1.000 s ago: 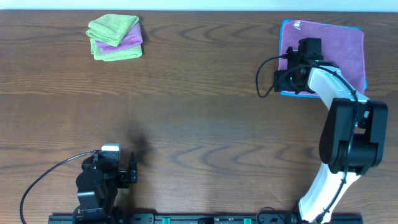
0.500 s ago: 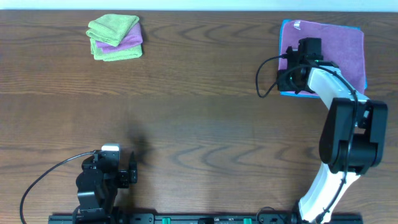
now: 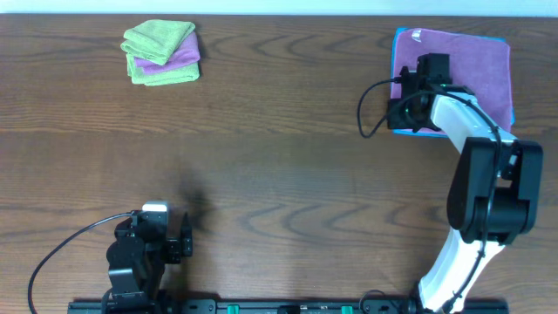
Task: Fold the cloth
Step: 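Drag the pink cloth with the right gripper to the table center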
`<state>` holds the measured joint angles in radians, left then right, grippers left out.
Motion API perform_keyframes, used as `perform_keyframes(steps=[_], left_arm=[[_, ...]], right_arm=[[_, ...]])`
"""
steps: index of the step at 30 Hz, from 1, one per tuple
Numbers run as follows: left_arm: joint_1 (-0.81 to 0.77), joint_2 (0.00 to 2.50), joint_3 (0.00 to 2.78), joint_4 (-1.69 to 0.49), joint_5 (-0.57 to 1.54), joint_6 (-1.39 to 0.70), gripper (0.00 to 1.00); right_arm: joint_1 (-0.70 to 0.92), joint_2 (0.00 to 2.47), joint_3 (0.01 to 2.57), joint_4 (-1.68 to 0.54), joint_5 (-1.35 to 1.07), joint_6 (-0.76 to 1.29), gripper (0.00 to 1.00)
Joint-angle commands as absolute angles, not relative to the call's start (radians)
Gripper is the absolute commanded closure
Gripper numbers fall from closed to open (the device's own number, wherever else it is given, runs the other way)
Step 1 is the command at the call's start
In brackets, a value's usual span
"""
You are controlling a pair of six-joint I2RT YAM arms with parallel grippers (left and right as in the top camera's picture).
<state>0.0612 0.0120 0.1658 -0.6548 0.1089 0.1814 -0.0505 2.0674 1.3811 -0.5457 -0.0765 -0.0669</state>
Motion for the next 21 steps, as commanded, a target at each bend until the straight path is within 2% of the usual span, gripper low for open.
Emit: perform_keyframes(steps=[1, 21], left_arm=[[0.056, 0.004, 0.159, -0.66, 0.121, 0.191, 0.05], [0.056, 0.004, 0.159, -0.66, 0.121, 0.191, 0.04]], right_arm=[[-0.024, 2.034, 1.401, -0.556, -0.09, -0.083, 0.99], [0.111, 1.968, 1.401, -0.616, -0.163, -0.107, 0.99]])
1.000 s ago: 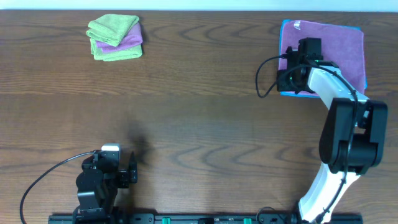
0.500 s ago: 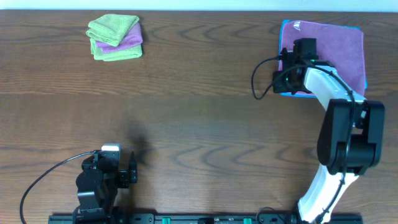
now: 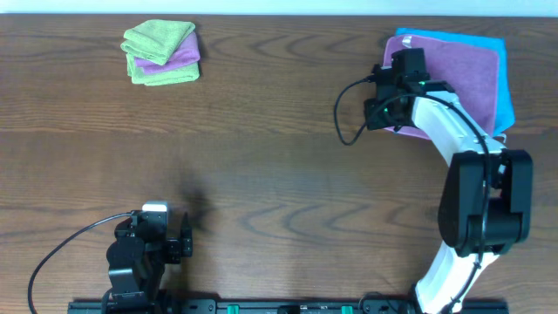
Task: Fold the cloth
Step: 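Drag the pink cloth with the right gripper to the table center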
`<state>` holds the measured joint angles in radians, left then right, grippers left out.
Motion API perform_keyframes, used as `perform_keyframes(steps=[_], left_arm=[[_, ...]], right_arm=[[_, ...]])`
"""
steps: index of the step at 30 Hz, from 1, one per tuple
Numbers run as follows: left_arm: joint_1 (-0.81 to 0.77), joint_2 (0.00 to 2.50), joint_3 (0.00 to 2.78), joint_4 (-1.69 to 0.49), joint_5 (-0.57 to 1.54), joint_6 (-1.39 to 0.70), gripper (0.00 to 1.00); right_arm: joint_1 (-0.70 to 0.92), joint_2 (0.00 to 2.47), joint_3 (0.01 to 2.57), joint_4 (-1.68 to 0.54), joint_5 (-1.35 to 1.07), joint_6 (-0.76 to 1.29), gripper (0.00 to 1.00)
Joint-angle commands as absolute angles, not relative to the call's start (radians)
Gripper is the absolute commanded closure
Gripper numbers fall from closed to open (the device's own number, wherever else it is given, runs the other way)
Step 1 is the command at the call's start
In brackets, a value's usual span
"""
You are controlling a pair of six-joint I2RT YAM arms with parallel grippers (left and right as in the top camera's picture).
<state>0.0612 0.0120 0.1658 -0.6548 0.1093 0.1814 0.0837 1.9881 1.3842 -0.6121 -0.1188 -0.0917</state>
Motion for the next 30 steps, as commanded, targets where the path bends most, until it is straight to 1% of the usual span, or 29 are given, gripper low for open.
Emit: perform_keyframes(steps=[1, 13, 30], left_arm=[[0.056, 0.004, 0.159, -0.66, 0.121, 0.191, 0.05], [0.056, 0.004, 0.159, -0.66, 0.121, 0.191, 0.05], [0.056, 0.004, 0.159, -0.66, 0.121, 0.191, 0.05]], right_arm=[[0.119, 1.968, 1.401, -0.617, -0.17, -0.107, 0.99], [0.274, 1.968, 1.401, -0.617, -0.244, -0.102, 0.99], [0.637, 1.971, 1.4, -0.601, -0.294, -0.038, 0.98]])
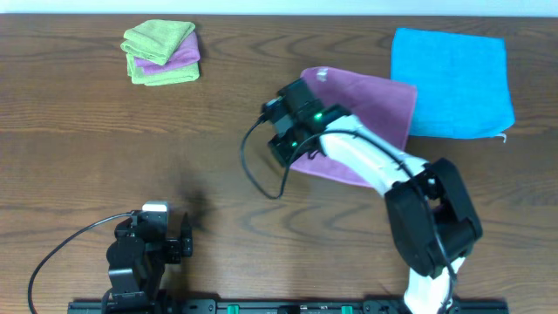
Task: Fold the cloth
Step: 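Drag the pink cloth with the right gripper to the table center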
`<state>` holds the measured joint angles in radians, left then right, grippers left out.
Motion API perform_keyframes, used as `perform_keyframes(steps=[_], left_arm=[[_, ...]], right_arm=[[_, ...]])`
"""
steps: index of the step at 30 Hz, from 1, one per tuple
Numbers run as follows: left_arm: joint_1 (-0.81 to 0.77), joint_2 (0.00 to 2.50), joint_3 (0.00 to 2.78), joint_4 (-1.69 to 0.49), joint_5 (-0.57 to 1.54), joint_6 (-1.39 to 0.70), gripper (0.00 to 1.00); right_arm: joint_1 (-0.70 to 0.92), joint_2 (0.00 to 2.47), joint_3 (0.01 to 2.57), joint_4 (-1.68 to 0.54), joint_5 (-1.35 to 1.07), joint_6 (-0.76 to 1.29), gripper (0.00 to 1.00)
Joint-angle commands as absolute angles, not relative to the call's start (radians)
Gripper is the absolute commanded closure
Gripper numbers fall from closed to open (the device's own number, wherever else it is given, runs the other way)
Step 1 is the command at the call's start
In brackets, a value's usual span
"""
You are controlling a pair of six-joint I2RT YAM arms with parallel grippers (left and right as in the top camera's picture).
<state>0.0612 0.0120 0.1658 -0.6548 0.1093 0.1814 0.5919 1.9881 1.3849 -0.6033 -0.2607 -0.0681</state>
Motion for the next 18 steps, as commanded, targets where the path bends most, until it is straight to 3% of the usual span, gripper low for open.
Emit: perform_keyframes(steps=[1, 14, 18], left_arm=[[0.056, 0.004, 0.159, -0.66, 0.121, 0.191, 0.05], [0.056, 0.004, 0.159, -0.66, 0.121, 0.191, 0.05], [0.056, 0.004, 0.159, -0.66, 0.121, 0.191, 0.05]], right_arm=[[0.658, 1.972, 1.4, -0.601, -0.296, -0.038, 0.98], [0.889, 1.982, 1.399, -0.582, -0.323, 0.007, 0.97], [0.922, 1.982, 1.399, -0.569, -0.323, 0.007, 0.68]])
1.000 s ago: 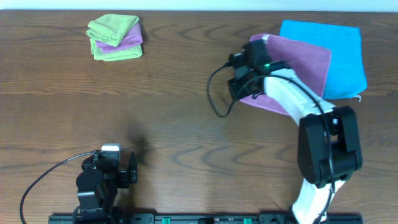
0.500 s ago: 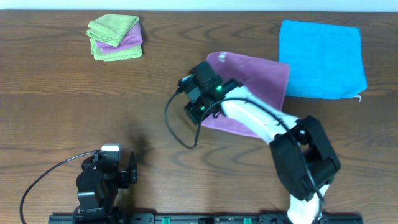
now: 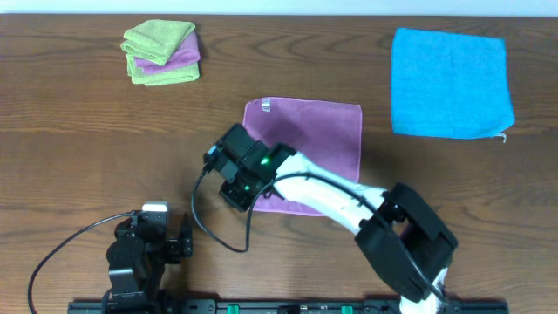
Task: Fold the cloth
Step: 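Drag the pink cloth with the right gripper to the table center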
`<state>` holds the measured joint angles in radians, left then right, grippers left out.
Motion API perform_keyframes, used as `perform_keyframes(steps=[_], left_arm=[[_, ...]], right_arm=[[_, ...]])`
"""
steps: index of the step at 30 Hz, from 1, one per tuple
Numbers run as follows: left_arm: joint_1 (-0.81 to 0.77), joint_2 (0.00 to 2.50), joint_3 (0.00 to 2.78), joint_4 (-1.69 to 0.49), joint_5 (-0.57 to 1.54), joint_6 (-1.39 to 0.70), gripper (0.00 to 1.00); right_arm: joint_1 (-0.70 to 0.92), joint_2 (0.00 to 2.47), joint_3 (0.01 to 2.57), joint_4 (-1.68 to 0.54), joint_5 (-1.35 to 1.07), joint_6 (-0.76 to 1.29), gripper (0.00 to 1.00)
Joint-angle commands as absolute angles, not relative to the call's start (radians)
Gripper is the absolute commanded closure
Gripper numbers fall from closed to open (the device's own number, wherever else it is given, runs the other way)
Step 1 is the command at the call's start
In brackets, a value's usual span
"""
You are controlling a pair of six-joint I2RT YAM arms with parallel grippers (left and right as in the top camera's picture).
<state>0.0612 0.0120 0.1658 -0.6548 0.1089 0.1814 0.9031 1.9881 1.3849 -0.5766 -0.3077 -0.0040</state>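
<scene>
A purple cloth (image 3: pixel 312 139) lies spread flat near the middle of the table in the overhead view. My right gripper (image 3: pixel 234 170) sits at its near left corner, reaching across from the right; whether its fingers are closed on the cloth is hidden by the wrist. My left gripper (image 3: pixel 186 237) rests at the front left, far from the cloth, with its fingers apart and nothing between them.
A blue cloth (image 3: pixel 450 81) lies flat at the back right. A stack of folded green and purple cloths (image 3: pixel 162 52) sits at the back left. The left arm's cable loops along the front left edge.
My right gripper has moved down and to the left, and the purple cloth has come with it toward the table's middle. The cloth now lies flatter. The left arm is unchanged.
The purple cloth first lay on top of the blue one at the back right, with my right gripper at its left edge. It was then shifted left off the blue cloth, then lay mid-table, and now sits spread near the centre.
</scene>
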Motion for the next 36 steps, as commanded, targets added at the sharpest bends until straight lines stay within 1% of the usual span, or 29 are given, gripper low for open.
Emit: perform_keyframes(steps=[1, 2, 3, 7, 12, 17, 22, 24, 26, 32, 36], left_arm=[[0.056, 0.004, 0.159, -0.66, 0.121, 0.191, 0.05], [0.056, 0.004, 0.159, -0.66, 0.121, 0.191, 0.05], [0.056, 0.004, 0.159, -0.66, 0.121, 0.191, 0.04], [0.056, 0.004, 0.159, -0.66, 0.121, 0.191, 0.05], [0.056, 0.004, 0.159, -0.66, 0.121, 0.191, 0.05], [0.056, 0.004, 0.159, -0.66, 0.121, 0.191, 0.05], [0.056, 0.004, 0.159, -0.66, 0.121, 0.191, 0.04], [0.056, 0.004, 0.159, -0.66, 0.121, 0.191, 0.05], [0.056, 0.004, 0.159, -0.658, 0.122, 0.191, 0.05], [0.056, 0.004, 0.159, -0.641, 0.104, 0.189, 0.05], [0.056, 0.004, 0.166, -0.615, 0.153, 0.054, 0.05]], right_arm=[[0.924, 1.982, 1.399, -0.562, -0.324, 0.007, 0.55], [0.923, 1.982, 1.399, -0.55, -0.33, 0.016, 0.37], [0.921, 1.981, 1.399, -0.542, -0.33, 0.031, 0.28], [0.902, 1.968, 1.401, -0.525, -0.33, 0.052, 0.21], [0.857, 1.914, 1.401, -0.521, -0.329, 0.051, 0.21], [0.782, 1.845, 1.401, -0.55, -0.329, 0.051, 0.24], [0.685, 1.759, 1.401, -0.651, -0.323, 0.016, 0.32], [0.643, 1.727, 1.4, -0.713, -0.322, -0.018, 0.31], [0.596, 1.693, 1.399, -0.788, -0.323, -0.047, 0.26], [0.484, 1.596, 1.362, -0.91, -0.326, -0.084, 0.25], [0.417, 1.504, 1.274, -0.905, -0.368, -0.084, 0.25]])
